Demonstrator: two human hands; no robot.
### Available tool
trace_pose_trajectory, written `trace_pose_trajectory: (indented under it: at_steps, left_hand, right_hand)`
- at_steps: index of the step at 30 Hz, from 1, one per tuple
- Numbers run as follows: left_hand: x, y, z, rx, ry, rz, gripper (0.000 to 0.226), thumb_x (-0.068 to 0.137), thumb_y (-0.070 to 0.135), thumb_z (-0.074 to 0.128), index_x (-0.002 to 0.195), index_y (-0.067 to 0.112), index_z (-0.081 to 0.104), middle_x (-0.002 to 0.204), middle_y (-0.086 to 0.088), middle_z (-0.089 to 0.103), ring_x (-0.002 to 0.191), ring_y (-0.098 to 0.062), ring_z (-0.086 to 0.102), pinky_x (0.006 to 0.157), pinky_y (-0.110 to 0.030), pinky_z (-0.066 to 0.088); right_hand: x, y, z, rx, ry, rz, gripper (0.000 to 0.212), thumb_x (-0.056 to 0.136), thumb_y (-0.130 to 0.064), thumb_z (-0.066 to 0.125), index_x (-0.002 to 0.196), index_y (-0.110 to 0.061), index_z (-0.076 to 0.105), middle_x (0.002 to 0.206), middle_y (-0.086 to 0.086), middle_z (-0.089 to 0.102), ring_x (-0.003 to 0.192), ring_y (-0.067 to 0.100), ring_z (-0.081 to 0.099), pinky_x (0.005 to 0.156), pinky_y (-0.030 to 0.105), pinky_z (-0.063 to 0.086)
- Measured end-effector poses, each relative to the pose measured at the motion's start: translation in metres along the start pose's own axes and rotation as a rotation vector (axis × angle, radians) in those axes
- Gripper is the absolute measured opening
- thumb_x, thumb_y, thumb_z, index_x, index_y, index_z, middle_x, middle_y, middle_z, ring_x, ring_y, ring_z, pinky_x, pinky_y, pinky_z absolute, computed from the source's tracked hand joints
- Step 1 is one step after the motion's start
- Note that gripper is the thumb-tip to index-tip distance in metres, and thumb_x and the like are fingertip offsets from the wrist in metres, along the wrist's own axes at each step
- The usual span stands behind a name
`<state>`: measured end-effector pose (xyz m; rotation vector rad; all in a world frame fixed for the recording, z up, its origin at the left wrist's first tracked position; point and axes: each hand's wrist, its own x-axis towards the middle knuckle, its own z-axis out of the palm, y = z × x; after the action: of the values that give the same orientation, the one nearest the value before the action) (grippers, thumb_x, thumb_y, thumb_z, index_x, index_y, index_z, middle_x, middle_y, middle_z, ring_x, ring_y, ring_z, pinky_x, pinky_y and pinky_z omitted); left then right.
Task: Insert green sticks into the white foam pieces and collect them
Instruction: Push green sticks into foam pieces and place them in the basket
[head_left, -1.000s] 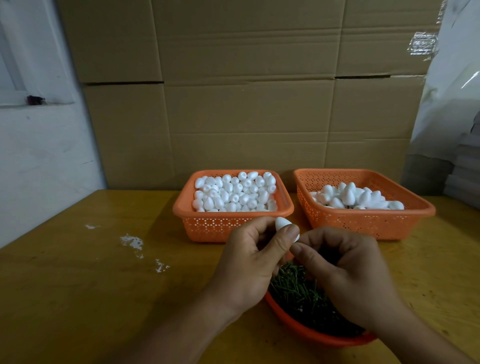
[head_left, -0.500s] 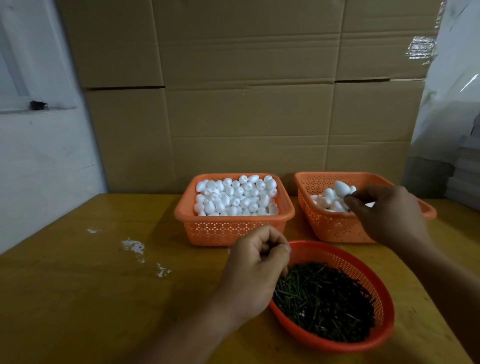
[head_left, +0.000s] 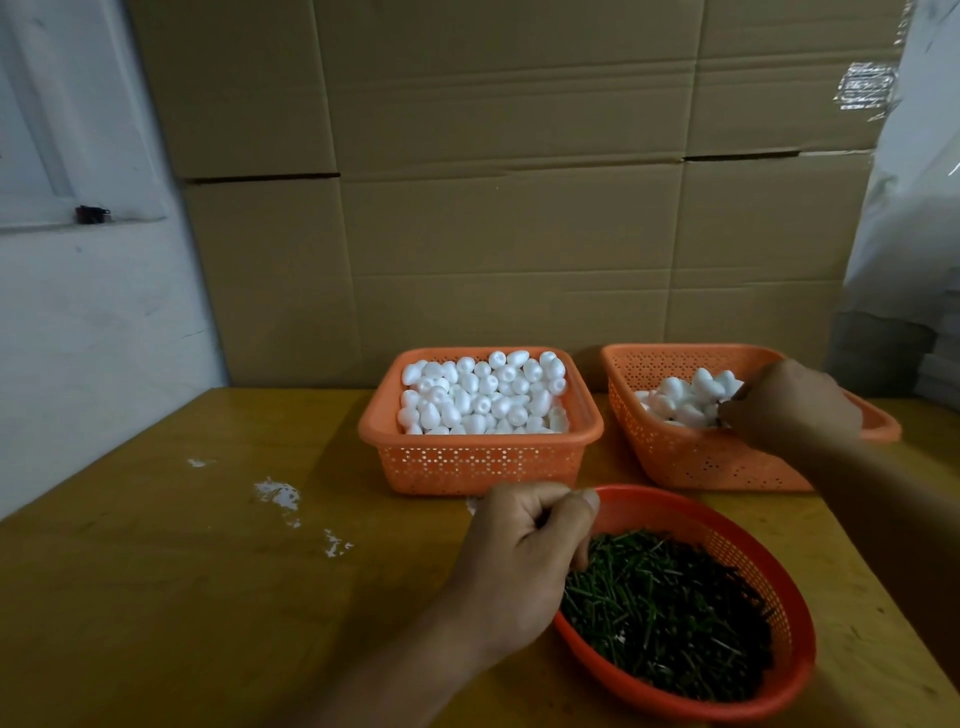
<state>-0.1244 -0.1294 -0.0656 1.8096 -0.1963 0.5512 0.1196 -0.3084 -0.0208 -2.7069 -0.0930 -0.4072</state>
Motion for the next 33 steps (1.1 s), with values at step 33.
trace_pose_trajectory:
  at_steps: [33]
  left_hand:
    - [0.027,0.000,-0.033,0.076,0.200,-0.066,0.031,0.100,0.017,0.057,0.070,0.021,0.053,0.055,0.004,0.054,0.049,-0.007,0.047,0.052,-0.026,0.041]
  right_hand:
    - [-0.150,-0.012,-0.029,0.549,-0.182,-0.557,0.019,0.091,-0.018,0.069,0.107,-0.027,0.074,0.066,-0.008,0.071,0.054,0.006,0.064,0.053,0.023,0.046]
